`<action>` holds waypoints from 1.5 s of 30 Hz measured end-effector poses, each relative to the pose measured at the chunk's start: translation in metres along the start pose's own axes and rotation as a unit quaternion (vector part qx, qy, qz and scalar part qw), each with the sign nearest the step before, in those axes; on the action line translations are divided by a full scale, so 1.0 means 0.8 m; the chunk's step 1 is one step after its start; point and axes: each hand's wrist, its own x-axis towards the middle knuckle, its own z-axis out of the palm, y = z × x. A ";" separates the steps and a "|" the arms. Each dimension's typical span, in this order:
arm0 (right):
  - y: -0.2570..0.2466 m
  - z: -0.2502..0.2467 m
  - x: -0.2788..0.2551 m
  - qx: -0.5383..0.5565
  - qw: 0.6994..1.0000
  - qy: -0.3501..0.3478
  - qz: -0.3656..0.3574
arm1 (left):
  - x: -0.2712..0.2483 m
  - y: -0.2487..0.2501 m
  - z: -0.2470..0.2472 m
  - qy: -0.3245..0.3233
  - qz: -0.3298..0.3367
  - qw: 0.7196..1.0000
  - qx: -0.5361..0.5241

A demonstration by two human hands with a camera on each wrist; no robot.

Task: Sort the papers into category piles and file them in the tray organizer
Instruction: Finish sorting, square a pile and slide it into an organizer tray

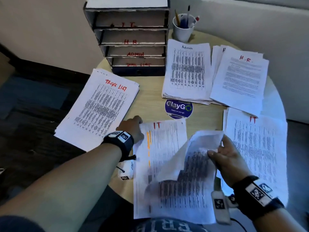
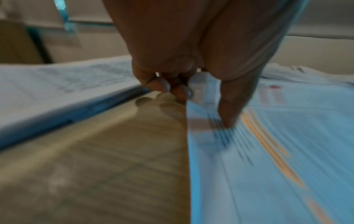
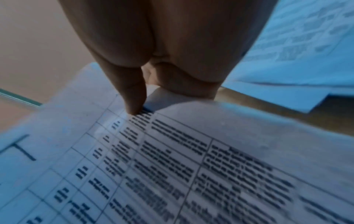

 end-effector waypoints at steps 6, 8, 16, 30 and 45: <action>0.023 0.012 0.014 -0.299 0.951 0.044 -0.066 | -0.043 -0.009 0.000 -0.008 0.120 0.960 -0.254; 0.031 0.010 0.017 -0.343 0.933 0.040 -0.099 | -0.067 -0.010 -0.011 0.001 0.167 0.936 -0.309; 0.004 0.023 -0.011 -0.279 0.956 0.023 -0.091 | -0.101 0.027 -0.068 0.084 0.149 0.879 -0.446; -0.101 -0.233 0.008 -0.207 0.930 0.297 -0.064 | -0.094 0.157 0.013 -0.067 0.196 0.918 -0.338; -0.011 -0.254 -0.019 -0.367 0.818 0.385 0.218 | -0.108 0.142 0.046 -0.070 0.154 0.933 -0.317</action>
